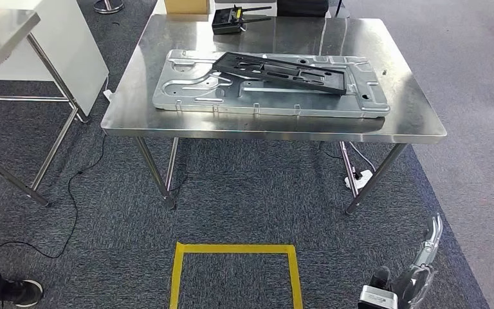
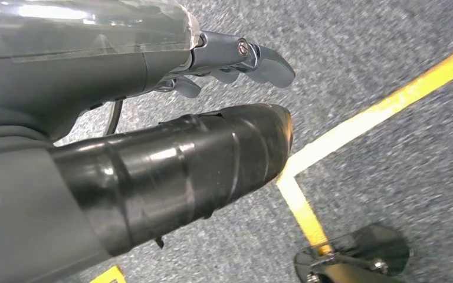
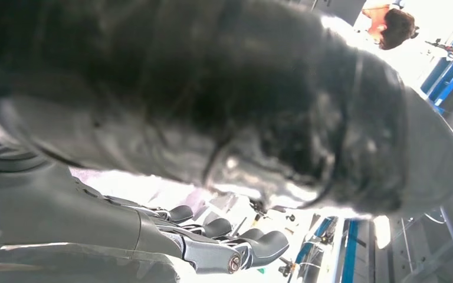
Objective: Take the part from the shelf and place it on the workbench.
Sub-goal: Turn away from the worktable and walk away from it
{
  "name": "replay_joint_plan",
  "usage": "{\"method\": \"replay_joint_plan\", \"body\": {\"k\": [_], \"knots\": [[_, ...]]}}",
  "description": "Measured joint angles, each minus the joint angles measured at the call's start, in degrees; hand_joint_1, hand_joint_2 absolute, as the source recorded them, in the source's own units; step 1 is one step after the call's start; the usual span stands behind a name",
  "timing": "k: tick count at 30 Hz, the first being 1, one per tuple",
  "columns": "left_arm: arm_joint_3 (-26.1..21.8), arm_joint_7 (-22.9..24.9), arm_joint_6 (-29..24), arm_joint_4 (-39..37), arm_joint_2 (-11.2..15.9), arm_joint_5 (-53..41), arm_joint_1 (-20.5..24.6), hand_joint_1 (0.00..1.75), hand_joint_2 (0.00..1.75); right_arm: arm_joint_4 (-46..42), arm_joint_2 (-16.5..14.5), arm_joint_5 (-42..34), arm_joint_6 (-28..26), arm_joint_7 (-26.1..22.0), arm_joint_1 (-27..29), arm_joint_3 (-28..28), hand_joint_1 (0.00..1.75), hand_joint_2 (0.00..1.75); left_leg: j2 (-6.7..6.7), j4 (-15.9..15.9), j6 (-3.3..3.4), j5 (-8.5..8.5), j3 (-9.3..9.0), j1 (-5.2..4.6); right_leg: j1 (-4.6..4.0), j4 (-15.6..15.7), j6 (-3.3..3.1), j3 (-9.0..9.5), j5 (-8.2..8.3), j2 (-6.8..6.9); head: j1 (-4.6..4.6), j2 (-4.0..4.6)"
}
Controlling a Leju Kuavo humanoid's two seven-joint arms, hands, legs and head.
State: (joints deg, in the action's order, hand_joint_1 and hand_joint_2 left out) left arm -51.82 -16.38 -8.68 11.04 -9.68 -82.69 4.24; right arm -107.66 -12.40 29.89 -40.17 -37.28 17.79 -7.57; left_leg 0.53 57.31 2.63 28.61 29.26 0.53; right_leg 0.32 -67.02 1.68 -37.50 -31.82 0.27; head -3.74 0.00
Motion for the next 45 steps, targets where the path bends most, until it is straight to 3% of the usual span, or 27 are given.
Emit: {"method": "replay_joint_plan", "body": {"k": [2,3,4,6,8,9,12,13,15,17,18,19,20,22,23,24,27,29,32,33,34,35,37,39,42,43,45], "knots": [[0.0,0.3,0.0,0.0,0.0,0.0,0.0,0.00,0.00,0.0,0.0,0.0,0.0,0.0,0.0,0.0,0.00,0.00,0.06,0.2,0.12,-0.77,1.03,-0.06,0.18,-6.4,0.32,-1.67,-3.55,-0.03,0.00,0.00],[0.0,0.4,-0.1,0.0,0.0,0.1,0.0,0.00,0.00,0.0,0.0,0.0,0.0,0.0,0.0,0.0,0.00,0.00,0.08,0.3,0.06,-1.13,1.54,-0.07,0.29,-7.6,0.40,-1.50,-3.71,-0.03,0.01,0.00],[0.0,0.4,-0.1,0.0,0.0,0.1,0.0,0.00,0.00,0.0,0.0,0.0,0.0,0.0,0.0,0.0,0.00,0.00,0.08,0.5,-0.03,-1.42,2.03,-0.07,0.39,-6.5,0.41,-0.19,-2.79,-0.03,0.01,0.00],[0.0,0.5,-0.1,0.0,0.0,0.1,0.0,0.00,0.00,0.0,0.0,0.0,0.0,0.0,0.0,0.0,0.00,0.00,0.03,0.8,-0.30,-1.82,2.76,-0.05,0.50,0.9,0.17,4.94,0.06,-0.05,0.01,0.00],[0.0,0.5,-0.1,0.0,0.0,0.1,0.0,0.00,0.00,-0.1,0.0,0.0,0.0,0.0,-0.1,0.0,0.00,0.00,-0.01,1.1,-0.86,-2.22,3.21,-0.13,0.26,7.7,-0.23,8.98,1.41,-0.14,0.02,0.00],[0.0,0.5,-0.1,0.0,0.0,0.1,0.0,0.00,0.00,-0.1,0.0,0.0,0.0,0.0,-0.1,0.0,0.00,0.00,0.00,1.1,-1.23,-2.47,3.37,-0.14,0.08,9.2,-0.42,9.61,1.44,-0.18,0.04,0.00],[0.0,0.5,-0.1,0.0,0.0,0.1,0.0,0.00,0.00,-0.1,0.0,0.0,0.0,-0.1,0.0,0.0,0.00,0.00,-0.04,1.3,-2.40,-2.82,3.82,-0.05,0.01,10.0,-1.41,8.97,2.35,-0.11,0.07,0.00],[-0.1,0.6,-0.1,0.0,0.0,0.1,0.0,0.00,0.00,-0.1,0.0,0.0,0.0,-0.1,-0.1,0.0,0.00,0.00,-0.08,2.2,-2.65,-1.76,4.31,0.01,0.10,10.2,-1.95,8.64,2.85,-0.01,0.10,0.00],[-0.2,0.6,-0.1,0.0,0.0,0.1,0.0,0.00,0.00,-0.1,0.0,0.0,0.0,-0.2,-0.1,0.0,0.00,0.00,-0.15,7.5,-2.93,2.77,6.32,0.14,0.12,10.5,-2.73,7.69,3.81,0.25,0.17,0.00],[-0.3,0.6,-0.1,0.0,0.0,0.1,-0.1,0.00,0.00,-0.1,0.0,0.0,0.0,-0.2,0.0,0.0,0.00,0.00,-0.16,14.4,-3.14,6.84,8.32,0.17,-0.10,10.2,-3.00,6.44,4.53,0.38,0.19,0.00],[-0.4,0.6,-0.1,0.0,0.0,0.1,-0.1,0.00,0.00,0.0,0.0,-0.1,0.0,-0.2,0.0,0.1,0.00,0.00,-0.15,16.0,-3.20,7.27,8.40,0.17,-0.19,10.0,-3.01,5.80,4.84,0.42,0.19,0.00],[-0.5,0.6,-0.1,0.0,0.0,0.1,-0.1,0.00,0.00,0.0,0.0,-0.1,0.0,-0.2,0.0,0.1,0.00,0.00,-0.15,15.8,-3.20,6.64,7.53,0.17,-0.25,9.7,-2.96,5.17,5.10,0.43,0.19,0.00],[-0.5,0.6,-0.2,0.0,0.0,0.1,-0.1,0.00,0.00,0.0,0.0,-0.1,0.0,-0.2,0.0,0.1,0.00,0.00,-0.14,13.4,-3.12,5.20,5.55,0.16,-0.28,9.3,-2.86,4.60,5.32,0.42,0.20,0.00],[-0.6,0.6,-0.2,0.0,0.0,0.1,0.0,0.00,0.00,0.0,0.0,-0.1,0.0,-0.2,0.0,0.1,0.00,0.00,-0.16,5.4,-2.73,2.97,0.35,0.02,-0.33,8.5,-2.53,3.61,5.67,0.40,0.20,0.00],[-0.7,0.7,-0.2,0.0,0.0,0.1,0.0,0.00,0.00,0.0,0.0,-0.1,0.0,-0.2,0.0,0.1,0.00,0.00,-0.18,2.5,-2.45,2.46,-1.41,-0.12,-0.37,8.2,-2.26,3.27,5.87,0.42,0.18,0.00],[-0.7,0.8,-0.2,0.0,0.1,0.1,0.1,0.00,0.00,0.0,0.0,-0.2,0.0,-0.2,0.0,0.1,0.00,0.00,-0.19,0.8,-2.19,2.48,-2.17,-0.26,-0.41,7.9,-1.94,3.03,6.10,0.44,0.17,0.00],[-0.9,1.4,-0.2,0.0,0.1,0.2,0.0,0.00,0.00,0.0,0.0,-0.2,0.0,0.1,-0.1,0.2,0.00,0.00,-0.11,0.1,-1.20,1.76,-1.50,-0.24,-0.46,7.7,-0.94,2.67,6.72,0.34,0.14,0.00],[-1.0,1.7,-0.1,0.0,0.1,0.2,0.1,0.00,0.00,0.3,0.1,0.0,0.0,0.9,-0.1,0.5,0.00,0.00,0.05,-0.2,-0.28,0.76,-0.71,0.03,-0.31,5.5,-0.30,1.66,4.32,0.08,0.08,0.00],[-1.0,2.0,-0.1,0.0,0.2,0.2,0.2,0.00,0.00,1.4,0.7,0.2,0.0,2.6,-0.3,1.6,0.00,0.00,0.17,-0.2,0.35,-0.62,0.99,0.00,0.22,-4.2,0.50,-1.35,-2.75,-0.08,0.03,0.00],[-1.0,2.1,-0.1,0.0,0.2,0.2,0.1,0.00,0.00,2.1,0.9,0.1,0.0,3.2,-0.4,2.1,0.00,0.00,0.18,-0.1,0.32,-1.08,1.55,-0.02,0.37,-6.6,0.69,-1.70,-3.59,-0.07,0.03,0.00],[-1.0,2.1,0.0,0.0,0.2,0.2,0.1,0.00,0.00,2.9,1.1,0.0,0.0,3.9,-0.5,2.8,0.00,0.00,0.18,-0.1,0.24,-1.53,2.09,-0.03,0.52,-7.2,0.83,-1.14,-3.21,-0.07,0.04,0.00],[-1.0,2.2,0.0,0.0,0.2,0.1,0.1,0.00,0.00,3.8,1.2,-0.4,0.1,4.7,-0.8,3.6,0.00,0.00,0.16,0.0,0.12,-1.92,2.59,-0.02,0.66,-5.4,0.89,0.51,-1.93,-0.07,0.04,0.00],[-1.0,2.2,0.0,0.0,0.2,-0.1,0.1,0.00,0.00,6.7,1.5,-1.7,1.1,5.9,-1.9,6.0,0.00,0.00,0.11,0.3,-0.27,-2.53,3.42,-0.05,0.81,2.8,0.78,6.17,0.68,-0.08,0.04,0.00],[-1.0,2.2,0.0,0.0,0.2,-0.3,0.1,0.00,0.00,11.3,1.8,-3.0,2.8,6.2,-3.7,9.3,0.00,0.00,0.09,0.5,-0.93,-3.09,3.91,-0.13,0.59,9.2,0.28,9.88,1.58,-0.18,0.08,0.00],[-1.0,2.1,0.1,0.0,0.2,-0.5,0.2,0.00,0.00,21.4,2.2,-3.5,5.1,4.9,-7.1,15.5,0.00,0.00,0.08,0.5,-2.09,-3.91,4.33,0.00,0.24,10.6,-0.92,9.63,2.25,-0.19,0.08,0.00],[-1.0,2.1,0.1,0.0,0.2,-0.5,0.1,0.00,0.00,25.1,2.3,-3.4,5.7,4.3,-8.2,17.8,0.00,0.00,0.03,1.0,-2.40,-3.41,4.72,0.08,0.28,10.8,-1.39,9.28,2.73,-0.11,0.09,0.00],[-1.0,2.1,0.3,0.0,0.2,-0.6,0.0,0.00,0.00,31.9,2.5,-2.9,6.5,3.8,-10.4,21.7,0.00,0.00,-0.06,4.9,-2.80,0.38,6.39,0.22,0.38,11.1,-2.33,8.25,3.82,0.09,0.14,0.00]]}}
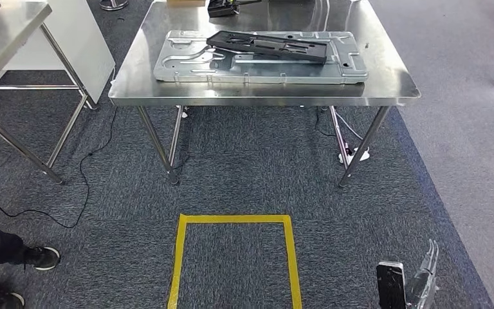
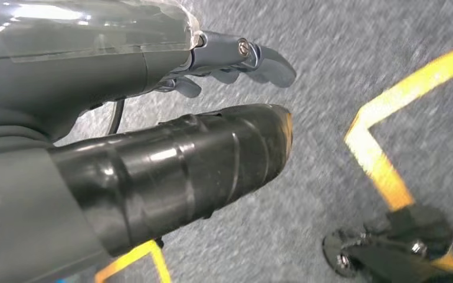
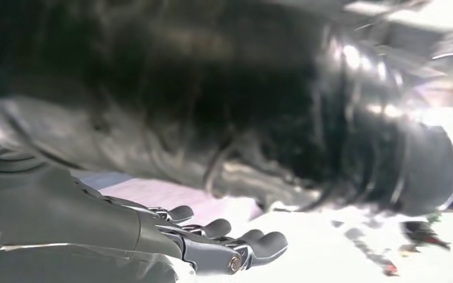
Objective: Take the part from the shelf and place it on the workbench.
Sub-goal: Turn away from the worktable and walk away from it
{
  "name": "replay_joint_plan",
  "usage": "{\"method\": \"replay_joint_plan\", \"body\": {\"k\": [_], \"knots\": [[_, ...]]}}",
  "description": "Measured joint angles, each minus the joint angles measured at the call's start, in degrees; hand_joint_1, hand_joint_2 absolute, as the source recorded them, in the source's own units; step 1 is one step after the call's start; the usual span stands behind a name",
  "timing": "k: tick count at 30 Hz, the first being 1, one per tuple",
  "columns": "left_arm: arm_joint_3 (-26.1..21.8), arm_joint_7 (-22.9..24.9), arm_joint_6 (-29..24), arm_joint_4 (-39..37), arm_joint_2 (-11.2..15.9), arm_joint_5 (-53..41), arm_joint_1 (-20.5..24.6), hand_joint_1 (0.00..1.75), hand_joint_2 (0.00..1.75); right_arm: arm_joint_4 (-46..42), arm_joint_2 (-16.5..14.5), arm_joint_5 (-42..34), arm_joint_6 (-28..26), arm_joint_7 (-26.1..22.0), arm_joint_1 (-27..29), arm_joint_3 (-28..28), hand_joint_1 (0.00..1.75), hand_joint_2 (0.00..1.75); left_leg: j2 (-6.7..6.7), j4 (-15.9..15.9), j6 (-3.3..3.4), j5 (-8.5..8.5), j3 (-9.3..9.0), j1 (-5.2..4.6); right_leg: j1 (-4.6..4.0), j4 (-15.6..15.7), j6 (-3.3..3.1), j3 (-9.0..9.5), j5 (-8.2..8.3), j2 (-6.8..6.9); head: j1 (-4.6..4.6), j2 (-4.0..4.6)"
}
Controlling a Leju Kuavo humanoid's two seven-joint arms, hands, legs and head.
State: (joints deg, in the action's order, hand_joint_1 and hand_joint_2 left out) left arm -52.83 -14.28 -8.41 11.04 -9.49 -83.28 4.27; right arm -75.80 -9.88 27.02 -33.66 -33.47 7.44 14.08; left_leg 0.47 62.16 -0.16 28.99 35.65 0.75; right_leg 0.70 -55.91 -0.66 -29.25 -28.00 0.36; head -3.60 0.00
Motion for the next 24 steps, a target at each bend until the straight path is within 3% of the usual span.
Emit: {"method": "replay_joint_plan", "body": {"k": [2,3,4,5,7,9,10,13,15,17,18,19,20,21,23,24], "knots": [[0.0,0.0,0.2,0.0,0.0,-0.2,-0.1,0.00,0.00,8.2,0.5,1.0,0.3,0.2,-2.5,3.5,0.00,0.00,-0.02,7.1,-0.23,5.04,2.21,0.02,-0.28,-0.1,-0.47,-1.28,0.91,0.05,0.03,0.00],[0.0,0.0,0.3,0.0,0.0,-0.3,-0.1,0.00,0.00,13.0,1.0,1.6,0.3,0.2,-3.8,5.4,0.00,0.00,-0.02,9.9,-0.27,6.33,2.75,0.01,-0.43,-0.2,-0.49,-1.91,1.32,0.10,0.02,0.00],[0.0,0.0,0.4,0.0,0.0,-0.5,-0.1,0.00,0.00,18.1,1.6,2.1,0.0,0.0,-5.0,7.5,0.00,0.00,-0.02,11.1,-0.25,6.46,2.49,-0.01,-0.54,-0.4,-0.46,-2.50,1.66,0.15,0.02,0.00],[0.0,0.0,0.4,0.0,0.0,-0.5,-0.1,0.00,0.00,23.1,2.2,2.5,-0.5,-0.3,-6.1,9.3,0.00,0.00,-0.02,10.1,-0.15,5.54,1.16,-0.03,-0.61,-0.7,-0.39,-3.08,1.93,0.21,0.02,0.00],[0.0,0.0,0.5,0.0,0.0,-0.6,-0.1,0.00,0.00,31.5,3.5,3.2,-1.3,-0.8,-7.6,12.3,0.00,0.00,-0.06,3.0,0.31,2.83,-3.97,-0.12,-0.63,-1.5,-0.17,-4.11,2.25,0.27,0.03,0.00],[0.0,0.0,0.5,0.0,0.1,-0.6,0.0,0.00,0.00,38.3,4.5,3.9,-1.5,0.3,-8.7,14.6,0.00,0.00,-0.09,-3.6,0.92,1.83,-7.98,-0.41,-0.70,-2.2,0.30,-4.94,2.57,0.27,0.02,0.00],[0.0,0.0,0.5,0.0,0.2,-0.6,0.1,0.00,0.00,41.3,5.0,4.2,-1.4,1.5,-9.2,15.6,0.00,0.00,-0.10,-5.0,1.21,1.97,-8.64,-0.58,-0.71,-2.4,0.63,-5.16,2.79,0.27,0.02,0.00],[0.0,0.0,0.5,0.0,0.2,-0.6,0.0,0.00,0.00,48.5,6.2,4.8,-0.6,4.3,-9.7,18.0,0.00,0.00,-0.07,-5.7,2.20,1.16,-8.28,-0.55,-0.67,-2.6,1.77,-5.37,3.08,0.19,-0.04,0.00],[0.0,0.0,0.5,0.0,0.2,-0.6,0.0,0.00,0.00,51.8,6.7,4.8,-0.3,4.8,-9.5,19.0,0.00,0.00,0.05,-6.2,3.06,0.07,-7.72,-0.29,-0.50,-5.3,2.39,-6.49,0.13,-0.03,-0.07,0.00],[0.0,0.0,0.5,0.0,0.2,-0.6,0.1,0.00,0.00,54.4,7.1,4.7,0.3,5.8,-9.5,19.7,0.00,0.00,0.21,-6.1,3.49,-0.74,-6.69,-0.36,-0.09,-11.9,2.96,-8.73,-4.98,-0.17,-0.08,0.00],[0.0,0.0,0.5,0.0,0.2,-0.6,0.1,0.00,0.00,55.3,7.3,4.5,0.8,6.9,-9.6,20.1,0.00,0.00,0.27,-5.9,3.52,-1.07,-6.13,-0.40,0.09,-15.2,3.22,-9.57,-6.63,-0.17,-0.08,0.00],[0.0,0.0,0.5,0.0,0.2,-0.6,0.1,0.00,0.00,56.2,7.3,4.1,1.5,8.3,-9.6,20.6,0.00,0.00,0.32,-5.8,3.46,-1.36,-5.56,-0.42,0.30,-17.2,3.47,-9.73,-7.17,-0.17,-0.08,0.00],[0.0,0.0,0.5,0.0,0.2,-0.6,0.1,0.00,0.00,57.0,7.3,3.4,2.2,9.9,-9.6,21.3,0.00,0.00,0.34,-5.5,3.36,-1.60,-5.04,-0.40,0.51,-17.0,3.67,-8.81,-6.55,-0.17,-0.07,0.00],[0.0,0.0,0.5,0.0,0.2,-0.5,0.1,0.00,0.00,57.6,7.3,2.8,2.8,11.2,-9.6,21.9,0.00,0.00,0.32,-5.2,3.23,-1.77,-4.57,-0.35,0.74,-14.6,3.80,-6.81,-5.19,-0.16,-0.08,0.00],[0.0,0.0,0.5,0.0,0.2,-0.5,0.1,0.00,0.00,58.7,6.9,1.6,3.4,14.0,-9.7,23.7,0.00,0.00,0.28,-4.5,2.81,-1.99,-3.73,-0.30,0.98,-6.8,3.80,-1.52,-2.86,-0.21,-0.06,0.00],[0.0,0.0,0.5,0.0,0.2,-0.5,0.1,0.00,0.00,59.1,6.7,1.3,3.5,15.3,-9.8,24.7,0.00,0.00,0.26,-4.2,2.47,-2.10,-3.45,-0.34,0.89,-4.0,3.50,0.08,-2.23,-0.32,-0.05,0.00]]}}
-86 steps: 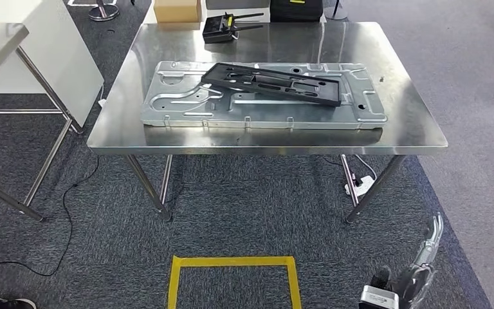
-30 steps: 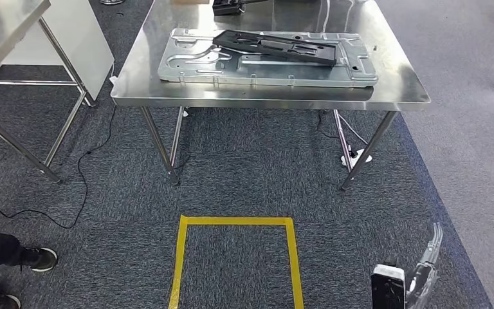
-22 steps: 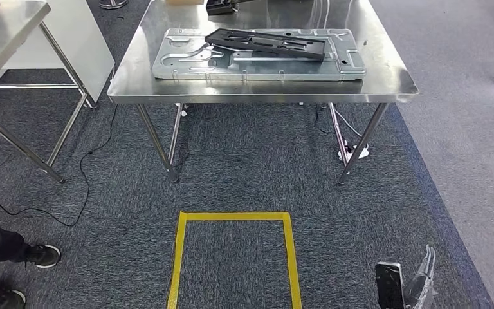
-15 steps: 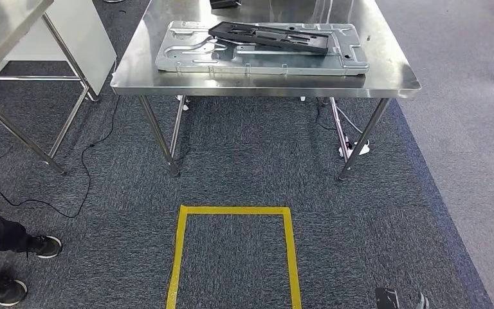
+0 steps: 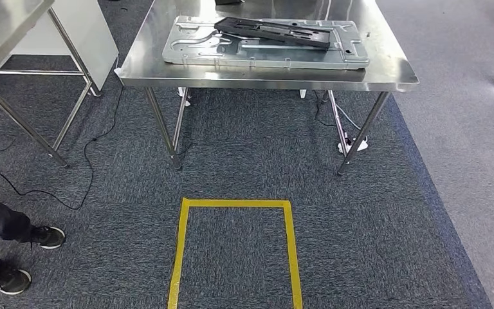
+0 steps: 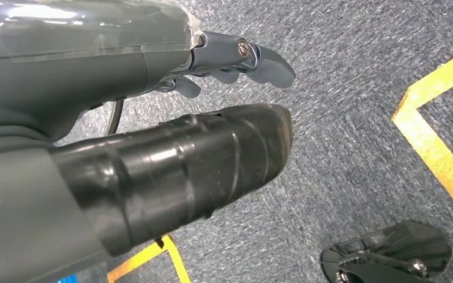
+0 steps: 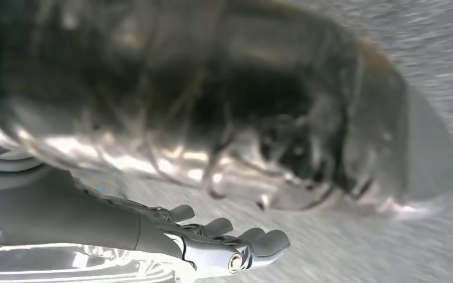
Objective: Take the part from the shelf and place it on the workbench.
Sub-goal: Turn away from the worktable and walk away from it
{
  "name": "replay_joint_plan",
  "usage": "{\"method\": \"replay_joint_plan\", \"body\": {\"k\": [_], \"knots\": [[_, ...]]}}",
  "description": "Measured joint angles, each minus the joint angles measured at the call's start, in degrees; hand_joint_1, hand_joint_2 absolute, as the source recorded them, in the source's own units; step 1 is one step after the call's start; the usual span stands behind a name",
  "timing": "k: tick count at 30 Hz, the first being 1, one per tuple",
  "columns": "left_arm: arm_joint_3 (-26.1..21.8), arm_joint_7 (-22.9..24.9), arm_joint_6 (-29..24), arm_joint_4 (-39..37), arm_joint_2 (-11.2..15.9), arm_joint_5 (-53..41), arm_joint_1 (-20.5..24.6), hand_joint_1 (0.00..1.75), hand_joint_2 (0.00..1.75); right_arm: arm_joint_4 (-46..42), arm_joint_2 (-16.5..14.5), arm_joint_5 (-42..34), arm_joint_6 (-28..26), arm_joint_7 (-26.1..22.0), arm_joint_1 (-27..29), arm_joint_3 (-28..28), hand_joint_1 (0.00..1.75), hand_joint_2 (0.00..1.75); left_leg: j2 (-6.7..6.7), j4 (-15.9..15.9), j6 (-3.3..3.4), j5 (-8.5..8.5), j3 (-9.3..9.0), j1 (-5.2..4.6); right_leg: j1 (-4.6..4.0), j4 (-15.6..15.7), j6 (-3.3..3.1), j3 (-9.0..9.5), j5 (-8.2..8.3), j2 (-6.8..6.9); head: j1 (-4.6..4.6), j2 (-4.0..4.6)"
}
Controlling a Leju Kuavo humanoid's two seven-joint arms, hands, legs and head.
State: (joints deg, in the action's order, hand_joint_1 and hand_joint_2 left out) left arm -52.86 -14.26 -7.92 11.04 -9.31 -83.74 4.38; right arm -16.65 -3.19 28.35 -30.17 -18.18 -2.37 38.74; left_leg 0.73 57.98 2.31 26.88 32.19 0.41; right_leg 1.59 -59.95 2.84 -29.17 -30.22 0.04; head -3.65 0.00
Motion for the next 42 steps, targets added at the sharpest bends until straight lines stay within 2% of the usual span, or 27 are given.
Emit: {"method": "replay_joint_plan", "body": {"k": [1,3,5,7,9,10,11,12,14,15,16,19,20,22,24,25,26,27,29,31,32,35,37,39,40,41,42], "knots": [[0.0,0.0,0.0,0.0,0.0,0.0,0.0,0.00,0.00,0.5,-0.3,-0.1,0.1,1.3,-0.1,0.9,0.00,0.00,-0.01,0.2,-0.39,-0.14,0.24,-0.04,-0.17,1.6,-0.42,0.72,0.04,-0.10,0.02,0.00],[0.0,0.1,0.0,0.0,0.0,0.1,0.1,0.00,0.00,1.3,-0.6,-0.1,0.1,2.9,-0.1,2.0,0.00,0.00,-0.02,0.3,-1.29,-0.59,0.48,-0.08,-0.42,2.0,-1.52,0.20,0.23,-0.24,0.06,0.00],[-0.1,0.1,0.0,0.0,-0.1,0.2,0.0,0.00,0.00,1.8,-1.0,0.0,0.1,3.5,-0.2,2.7,0.00,0.00,-0.11,1.2,-1.96,0.36,1.14,0.09,-0.34,2.3,-2.59,-0.38,0.85,-0.13,0.10,0.00],[-0.2,0.2,0.0,0.0,-0.1,0.3,-0.1,0.00,0.00,2.2,-1.3,0.1,0.1,3.8,-0.2,3.1,0.00,0.00,-0.21,5.9,-2.22,4.68,3.04,0.25,-0.41,2.4,-3.51,-1.32,1.77,0.01,0.12,0.00],[-0.2,0.2,0.0,0.0,-0.2,0.3,-0.1,0.00,0.00,2.4,-1.4,0.2,0.1,4.0,-0.2,3.3,0.00,0.00,-0.22,13.1,-2.28,9.32,5.27,0.27,-0.77,2.4,-3.90,-2.48,2.57,0.10,0.13,0.00],[-0.2,0.3,0.0,0.0,-0.2,0.4,-0.1,0.00,0.00,2.5,-1.4,0.2,0.1,4.1,-0.2,3.4,0.00,0.00,-0.22,15.4,-2.26,10.17,5.55,0.26,-0.95,2.3,-3.96,-3.04,2.96,0.14,0.13,0.00],[-0.2,0.3,0.0,0.0,-0.2,0.4,-0.1,0.00,0.00,2.6,-1.4,0.2,0.1,4.2,-0.2,3.5,0.00,0.00,-0.22,15.8,-2.17,9.88,4.92,0.25,-1.10,2.2,-3.98,-3.57,3.30,0.16,0.13,0.00],[-0.3,0.3,0.0,0.0,-0.2,0.5,-0.1,0.00,0.00,2.7,-1.4,0.2,0.2,4.2,-0.2,3.6,0.00,0.00,-0.23,13.9,-2.00,8.64,3.14,0.21,-1.21,2.1,-3.94,-4.06,3.61,0.15,0.13,0.00],[-0.3,0.3,0.0,0.0,-0.2,0.5,0.0,0.00,0.00,2.8,-1.6,0.2,0.3,4.4,-0.2,3.7,0.00,0.00,-0.23,5.8,-1.40,5.93,-2.44,-0.03,-1.36,1.6,-3.70,-4.81,4.07,0.12,0.13,0.00],[-0.3,0.4,-0.1,0.0,-0.2,0.5,0.0,0.00,0.00,2.9,-1.7,0.3,0.3,4.4,-0.2,3.8,0.00,0.00,-0.22,2.2,-1.14,5.12,-4.77,-0.19,-1.41,1.3,-3.44,-5.10,4.30,0.12,0.11,0.00],[-0.3,0.4,-0.1,0.0,-0.2,0.6,0.1,0.00,0.00,2.9,-1.8,0.3,0.4,4.5,-0.3,3.8,0.00,0.00,-0.22,-0.2,-0.92,4.81,-6.06,-0.36,-1.43,1.2,-3.13,-5.28,4.56,0.14,0.09,0.00],[-0.5,0.4,-0.1,0.0,-0.2,0.7,0.0,0.00,0.00,3.0,-2.0,0.4,0.4,4.9,-0.3,3.8,0.00,0.00,-0.15,-1.6,-0.37,4.03,-5.86,-0.49,-1.31,1.1,-2.01,-5.58,5.38,0.17,0.04,0.00],[-0.5,0.4,-0.1,0.0,-0.3,0.7,0.0,0.00,0.00,3.0,-2.0,0.5,0.4,5.0,-0.3,3.9,0.00,0.00,-0.07,-1.9,-0.05,3.52,-5.62,-0.39,-1.25,0.7,-1.68,-5.82,4.87,0.11,0.03,0.00],[-0.6,0.4,-0.1,0.0,-0.4,0.7,0.0,0.00,0.00,3.1,-2.1,0.5,0.4,5.2,-0.3,3.9,0.00,0.00,0.10,-2.3,0.69,2.41,-4.81,-0.18,-1.06,-2.9,-1.08,-7.14,1.14,-0.01,-0.02,0.00],[-0.7,0.3,-0.1,0.0,-0.4,0.7,0.0,0.00,0.00,3.1,-2.2,0.6,0.4,5.3,-0.3,3.9,0.00,0.00,0.15,-2.2,1.09,1.60,-3.63,-0.32,-0.81,-9.8,-0.52,-9.26,-3.79,-0.04,-0.03,0.00],[-0.8,0.3,-0.1,0.0,-0.4,0.7,0.0,0.00,0.00,3.1,-2.2,0.6,0.4,5.3,-0.3,3.9,0.00,0.00,0.16,-2.1,1.06,1.21,-3.02,-0.37,-0.69,-12.6,-0.27,-9.83,-4.97,-0.04,-0.03,0.00],[-0.9,0.3,-0.2,0.0,-0.4,0.7,0.0,0.00,0.00,3.1,-2.2,0.6,0.4,5.4,-0.3,3.9,0.00,0.00,0.17,-1.9,0.97,0.86,-2.44,-0.39,-0.58,-13.8,-0.08,-9.56,-4.95,-0.03,-0.02,0.00],[-0.9,0.2,-0.2,0.0,-0.4,0.7,0.0,0.00,0.00,3.1,-2.2,0.6,0.4,5.4,-0.3,4.0,0.00,0.00,0.18,-1.7,0.84,0.57,-1.87,-0.36,-0.46,-12.8,0.04,-8.17,-3.89,-0.02,-0.03,0.00],[-1.1,0.0,-0.3,0.0,-0.5,0.7,-0.1,0.00,0.00,3.1,-2.2,0.5,0.4,5.4,-0.3,4.1,0.00,0.00,0.17,-1.0,0.50,0.17,-0.94,-0.30,-0.24,-5.5,0.06,-2.82,-1.24,0.02,-0.03,0.00],[-1.1,-0.3,-0.4,0.0,-0.6,0.7,-0.1,0.00,0.00,3.1,-2.2,0.5,0.6,5.4,-0.4,4.3,0.00,0.00,0.16,-0.4,-0.03,-0.09,-0.17,-0.38,-0.44,1.1,-0.49,1.21,-0.40,-0.05,0.01,0.00],[-1.2,-0.4,-0.5,0.0,-0.6,0.7,-0.1,0.00,0.00,3.1,-2.3,0.5,0.7,5.4,-0.4,4.5,0.00,0.00,0.18,-0.2,-0.37,-0.25,0.03,-0.39,-0.64,2.4,-0.93,1.81,-0.54,-0.10,0.04,0.00],[-1.3,-0.6,-0.8,0.0,-0.7,0.7,-0.2,0.00,0.00,3.1,-2.4,0.5,1.0,5.4,-0.3,4.8,0.00,0.00,0.14,0.3,-1.52,-0.25,0.40,-0.23,-0.75,3.1,-2.52,1.22,0.08,-0.24,0.07,0.00],[-1.3,-0.5,-0.9,0.0,-0.7,0.7,-0.3,0.00,0.00,3.1,-2.6,0.5,1.3,5.6,-0.3,4.8,0.00,0.00,-0.06,3.7,-2.02,2.67,1.87,-0.10,-0.61,3.5,-3.50,0.74,0.80,-0.37,0.10,0.00],[-1.3,-0.5,-1.0,0.0,-0.7,0.8,-0.3,0.00,0.00,3.1,-2.7,0.6,1.4,5.8,-0.3,4.9,0.00,0.00,-0.15,10.9,-2.30,7.23,4.57,0.01,-0.78,3.4,-3.93,-0.03,1.30,-0.63,0.13,0.00],[-1.3,-0.5,-1.0,0.0,-0.8,0.8,-0.4,0.00,0.00,3.1,-2.8,0.7,1.5,5.9,-0.2,5.0,0.00,0.00,-0.15,14.1,-2.38,8.66,5.61,0.04,-0.87,3.3,-3.97,-0.43,1.51,-0.86,0.12,0.00],[-1.3,-0.5,-1.0,0.0,-0.8,0.8,-0.5,0.00,0.00,3.2,-2.8,0.8,1.6,6.1,-0.2,5.0,0.00,0.00,-0.15,15.6,-2.41,8.92,5.82,0.06,-0.92,3.2,-3.93,-0.79,1.69,-1.20,0.13,0.00],[-1.3,-0.4,-1.0,0.0,-0.8,0.8,-0.5,0.00,0.00,3.2,-2.9,1.0,1.8,6.2,-0.1,5.1,0.00,0.00,-0.19,14.8,-2.38,7.99,4.91,0.08,-0.94,3.0,-3.85,-1.10,1.83,-1.65,0.13,0.00]]}}
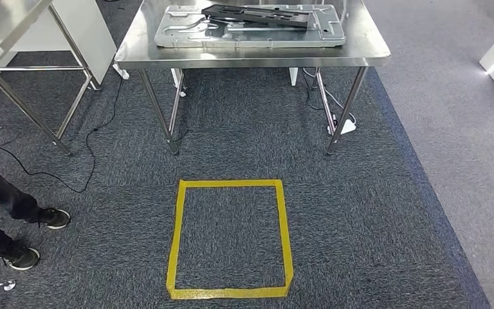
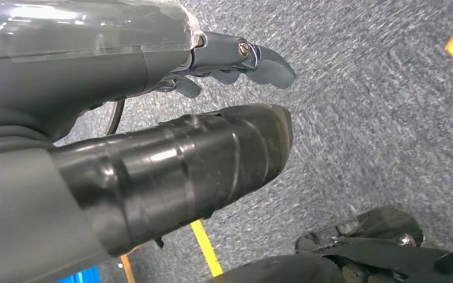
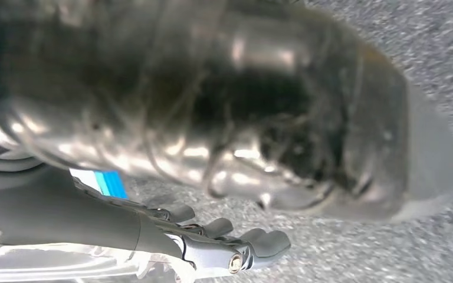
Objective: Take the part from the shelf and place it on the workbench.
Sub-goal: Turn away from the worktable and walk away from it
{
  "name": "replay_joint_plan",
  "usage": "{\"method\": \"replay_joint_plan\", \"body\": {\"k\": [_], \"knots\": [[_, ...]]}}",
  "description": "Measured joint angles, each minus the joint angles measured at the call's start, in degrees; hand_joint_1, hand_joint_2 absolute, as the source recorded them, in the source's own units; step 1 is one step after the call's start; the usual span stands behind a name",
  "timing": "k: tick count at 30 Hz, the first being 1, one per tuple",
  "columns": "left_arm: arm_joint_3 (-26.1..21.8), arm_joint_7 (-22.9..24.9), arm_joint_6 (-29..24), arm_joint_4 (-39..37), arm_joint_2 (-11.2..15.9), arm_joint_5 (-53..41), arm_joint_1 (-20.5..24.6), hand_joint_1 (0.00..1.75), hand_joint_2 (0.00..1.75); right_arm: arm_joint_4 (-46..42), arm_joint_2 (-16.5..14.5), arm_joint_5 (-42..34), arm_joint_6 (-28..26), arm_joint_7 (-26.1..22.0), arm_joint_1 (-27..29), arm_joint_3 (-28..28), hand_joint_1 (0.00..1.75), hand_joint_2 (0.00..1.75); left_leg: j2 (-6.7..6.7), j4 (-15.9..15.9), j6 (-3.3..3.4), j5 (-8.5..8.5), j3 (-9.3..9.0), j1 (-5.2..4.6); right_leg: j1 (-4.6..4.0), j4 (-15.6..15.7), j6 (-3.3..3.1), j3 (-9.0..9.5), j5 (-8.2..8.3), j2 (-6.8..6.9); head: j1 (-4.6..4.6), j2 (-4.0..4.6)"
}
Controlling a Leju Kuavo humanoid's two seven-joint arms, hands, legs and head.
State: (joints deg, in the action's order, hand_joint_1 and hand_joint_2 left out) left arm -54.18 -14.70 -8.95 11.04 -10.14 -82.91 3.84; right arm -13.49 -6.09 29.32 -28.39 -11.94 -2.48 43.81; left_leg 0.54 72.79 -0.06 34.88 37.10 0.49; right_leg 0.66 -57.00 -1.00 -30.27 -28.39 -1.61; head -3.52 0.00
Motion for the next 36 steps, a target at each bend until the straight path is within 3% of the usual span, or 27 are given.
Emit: {"method": "replay_joint_plan", "body": {"k": [1,3,5,6,7,9,10,12,14,15,16,17,19,21,23,25,27,28,29,30,32,33,34,36], "knots": [[0.0,0.0,0.0,0.0,0.0,0.0,0.0,0.00,0.00,0.0,-0.1,0.2,0.2,0.1,0.0,0.0,0.00,0.00,-0.21,-2.8,0.12,-1.71,-1.89,0.01,0.00,-0.2,0.08,-0.21,0.09,-0.50,0.01,0.00],[0.0,0.0,-0.1,0.0,0.0,0.0,-0.2,0.00,0.00,0.0,-0.5,0.4,0.4,0.3,-0.1,0.1,0.00,0.00,-2.13,-10.6,0.61,-4.61,-6.58,0.05,0.03,-0.7,0.35,-0.61,0.21,-1.56,0.00,0.00],[0.0,0.1,-0.1,0.0,0.0,0.1,-0.3,0.00,0.00,0.1,-0.7,0.4,0.4,0.3,-0.2,0.1,0.00,0.00,-3.85,-14.9,1.00,-5.20,-8.83,0.04,0.06,-1.0,0.92,-1.10,0.51,-2.57,-0.01,0.00],[0.0,0.1,-0.1,0.0,0.0,0.1,-0.2,0.00,0.00,0.1,-0.8,0.4,0.4,0.4,-0.2,0.1,0.00,0.00,-3.82,-15.2,1.08,-5.11,-8.96,-0.01,0.06,-1.1,1.32,-1.38,0.75,-3.11,0.00,0.00],[-0.1,0.1,-0.1,0.0,0.0,0.1,-0.2,0.00,0.00,0.1,-0.8,0.4,0.4,0.4,-0.2,0.1,0.00,0.00,-3.32,-15.5,1.29,-5.19,-8.86,0.07,0.05,-1.1,1.72,-1.56,0.93,-3.54,-0.01,0.00],[-0.1,0.1,-0.1,0.0,0.0,0.1,-0.1,0.00,0.00,0.2,-0.8,0.4,0.4,0.5,-0.1,0.1,0.00,0.00,-2.04,-16.1,1.96,-5.56,-8.85,0.26,0.01,-2.2,2.29,-2.29,0.19,-2.45,-0.08,0.00],[-0.1,0.1,-0.1,0.0,-0.1,0.1,-0.2,0.00,0.00,0.2,-0.9,0.5,0.5,0.5,-0.2,0.1,0.00,0.00,-1.36,-16.3,2.33,-5.77,-8.82,0.36,-0.03,-4.3,2.49,-3.26,-1.10,-1.33,-0.12,0.00],[-0.1,0.1,-0.1,0.0,-0.1,0.1,-0.3,0.00,0.00,0.2,-0.9,0.6,0.6,0.5,-0.2,0.1,0.00,0.00,0.03,-16.3,2.72,-5.86,-8.54,0.18,0.09,-11.2,2.86,-6.55,-4.74,0.57,-0.16,0.00],[-0.1,0.1,-0.1,0.0,-0.1,0.1,-0.4,0.00,0.00,0.3,-0.9,0.7,0.7,0.6,-0.2,0.1,0.00,0.00,1.53,-16.2,2.74,-5.83,-8.20,0.05,0.23,-16.6,3.20,-9.00,-6.42,1.00,-0.16,0.00],[-0.1,0.1,-0.1,0.0,-0.1,0.1,-0.4,0.00,0.00,0.3,-1.0,0.7,0.7,0.6,-0.1,0.1,0.00,0.00,2.25,-16.1,2.72,-5.79,-8.11,0.03,0.27,-16.4,3.29,-8.77,-5.74,1.18,-0.16,0.00],[-0.1,0.1,-0.1,0.0,-0.1,0.1,-0.4,0.00,0.00,0.3,-1.0,0.8,0.8,0.7,0.0,0.1,0.00,0.00,2.88,-16.1,2.66,-5.72,-8.14,0.03,0.29,-14.1,3.31,-7.38,-4.19,1.57,-0.16,0.00],[-0.1,0.1,-0.1,0.0,-0.1,0.1,-0.4,0.00,0.00,0.3,-1.0,0.9,0.9,0.7,0.0,0.1,0.00,0.00,3.46,-16.1,2.54,-5.63,-8.32,0.02,0.29,-10.2,3.25,-5.17,-2.28,2.36,-0.17,0.00],[-0.1,0.0,-0.1,0.0,-0.1,0.1,-0.3,0.00,0.00,0.3,-1.0,1.2,1.1,0.8,-0.1,0.1,0.00,0.00,4.50,-15.9,2.04,-5.35,-8.53,-0.25,-0.10,-3.3,2.65,-1.57,-0.02,4.41,-0.14,0.00],[-0.1,0.0,-0.1,0.0,-0.1,0.1,-0.2,0.00,0.00,0.4,-1.1,1.4,1.3,0.8,-0.2,0.1,0.00,0.00,5.39,-15.8,1.46,-5.16,-8.74,-0.51,-0.50,-1.2,1.89,-0.86,0.18,4.91,-0.07,0.00],[-0.1,0.0,-0.1,0.0,-0.1,0.2,0.1,0.00,0.00,0.4,-1.2,1.4,1.4,0.8,0.0,0.1,0.00,0.00,5.69,-15.6,0.88,-4.91,-8.94,-0.39,-0.41,-1.0,1.21,-1.09,0.43,3.85,-0.04,0.00],[-0.1,0.0,-0.1,0.0,-0.2,0.2,0.1,0.00,0.00,0.5,-1.3,1.5,1.4,0.8,-0.1,0.1,0.00,0.00,3.60,-13.0,0.33,-2.88,-7.89,-0.14,-0.20,-0.7,0.44,-1.17,0.77,2.87,-0.03,0.00],[-0.1,0.0,-0.1,0.0,-0.2,0.2,-0.1,0.00,0.00,0.5,-1.5,1.6,1.5,0.9,-0.2,0.1,0.00,0.00,1.00,-6.1,0.04,0.98,-4.72,0.03,-0.16,-0.6,-0.05,-1.35,0.99,1.77,-0.03,0.00],[-0.1,0.0,-0.1,0.0,-0.2,0.3,-0.3,0.00,0.00,0.5,-1.5,1.8,1.7,1.0,-0.2,0.1,0.00,0.00,0.49,-2.3,-0.01,2.50,-2.88,0.07,-0.21,-0.7,-0.16,-1.47,1.04,1.12,-0.03,0.00],[-0.1,0.0,-0.1,0.0,-0.2,0.4,-0.4,0.00,0.00,0.5,-1.5,2.0,1.9,1.0,-0.2,0.1,0.00,0.00,0.26,0.3,-0.02,3.03,-1.55,0.09,-0.26,-0.7,-0.19,-1.53,1.07,0.38,-0.04,0.00],[-0.1,0.0,-0.1,0.0,-0.2,0.5,-0.5,0.00,0.00,0.5,-1.5,2.3,2.2,1.1,-0.2,0.0,0.00,0.00,0.13,0.9,0.03,2.33,-1.12,0.10,-0.30,-0.8,-0.20,-1.57,1.07,-0.42,-0.03,0.00],[-0.1,0.0,-0.2,0.0,-0.2,0.6,-0.5,0.00,0.00,0.5,-1.7,3.2,2.7,1.6,-0.1,-0.3,0.00,0.00,-0.67,-4.4,0.29,-1.87,-3.14,0.14,-0.29,-1.2,-0.10,-1.58,1.01,-2.02,-0.03,0.00],[-0.2,0.1,-0.3,0.0,-0.2,0.7,-0.6,0.00,0.00,0.5,-1.9,3.7,2.9,1.9,-0.1,-0.5,0.00,0.00,-2.11,-8.2,0.51,-3.81,-4.67,0.19,-0.27,-1.4,0.02,-1.71,0.95,-2.73,-0.04,0.00],[-0.2,0.1,-0.3,0.0,-0.2,0.8,-0.6,0.00,0.00,0.6,-2.0,4.3,3.2,2.3,-0.1,-0.7,0.00,0.00,-3.54,-11.4,0.68,-5.07,-5.85,0.27,-0.28,-1.7,0.25,-1.96,0.92,-3.42,-0.04,0.00],[-0.4,0.2,-0.4,0.0,-0.2,1.0,-0.6,0.00,0.00,0.6,-2.4,5.5,3.9,2.7,-0.1,-1.3,0.00,0.00,-5.33,-13.9,1.02,-5.53,-6.65,0.20,-0.10,-2.0,0.96,-2.66,1.11,-4.63,-0.05,0.00]]}}
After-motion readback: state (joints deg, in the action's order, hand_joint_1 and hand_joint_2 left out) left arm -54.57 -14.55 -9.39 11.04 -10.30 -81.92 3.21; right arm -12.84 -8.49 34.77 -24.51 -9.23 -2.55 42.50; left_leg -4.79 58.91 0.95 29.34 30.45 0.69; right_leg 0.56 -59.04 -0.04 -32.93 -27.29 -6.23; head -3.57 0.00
